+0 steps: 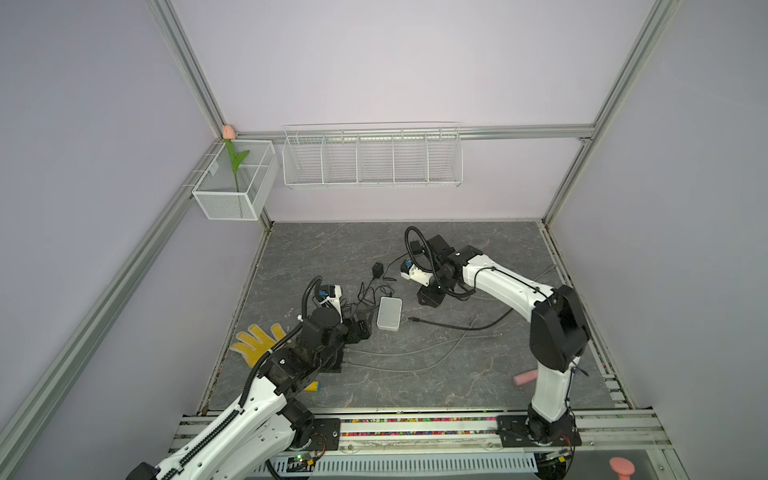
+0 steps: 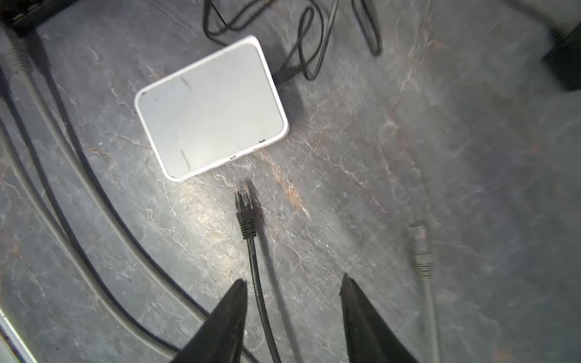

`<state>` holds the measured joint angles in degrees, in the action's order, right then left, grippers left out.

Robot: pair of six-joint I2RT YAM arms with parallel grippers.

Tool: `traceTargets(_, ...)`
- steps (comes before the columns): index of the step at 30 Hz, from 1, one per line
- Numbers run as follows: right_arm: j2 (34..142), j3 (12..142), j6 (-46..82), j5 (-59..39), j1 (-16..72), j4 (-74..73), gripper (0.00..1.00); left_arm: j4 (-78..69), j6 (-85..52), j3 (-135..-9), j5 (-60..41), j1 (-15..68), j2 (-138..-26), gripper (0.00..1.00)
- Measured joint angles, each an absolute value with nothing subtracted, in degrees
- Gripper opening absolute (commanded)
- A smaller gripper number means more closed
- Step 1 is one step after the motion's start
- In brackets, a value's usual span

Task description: Insert the plug into the switch port

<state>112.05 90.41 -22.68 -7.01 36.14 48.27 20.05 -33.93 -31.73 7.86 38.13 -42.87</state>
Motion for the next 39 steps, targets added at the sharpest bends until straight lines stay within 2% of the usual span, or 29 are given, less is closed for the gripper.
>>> traceTargets(6,114.83,87.57,-21.58,-10.76,36.53,52.34,0.52,15.53,-34.79,-29.65,-0.91,31.59,-51.81,0.83)
traceTargets(13,115.22,87.57,-21.67,-11.20,38.06,52.27,0.48,9.28,-34.89,-29.39,-6.90,29.98,-61.49,0.81)
traceTargets(20,118.48,87.57,-21.93,-9.02,38.72,51.90,0.38,7.57,-34.30,-31.73,-8.45,29.82,-70.50,0.79)
traceTargets(23,118.96,87.57,-22.20,-8.38,38.74,51.31,0.30,7.55,-33.82,-33.65,-8.67,29.74,-73.30,0.77)
traceTargets(30,118.96,87.39,-22.33,-8.34,39.31,49.95,0.19,7.40,-32.58,-37.34,-9.23,29.63,-79.42,0.72)
traceTargets(34,118.89,85.58,-22.13,-8.38,40.05,47.94,0.07,7.33,-32.05,-39.07,-10.13,29.63,-83.07,0.66)
traceTargets(39,115.48,80.66,-20.97,-5.17,41.52,42.52,0.07,7.35,-31.24,-39.59,-10.59,29.61,-85.27,0.61)
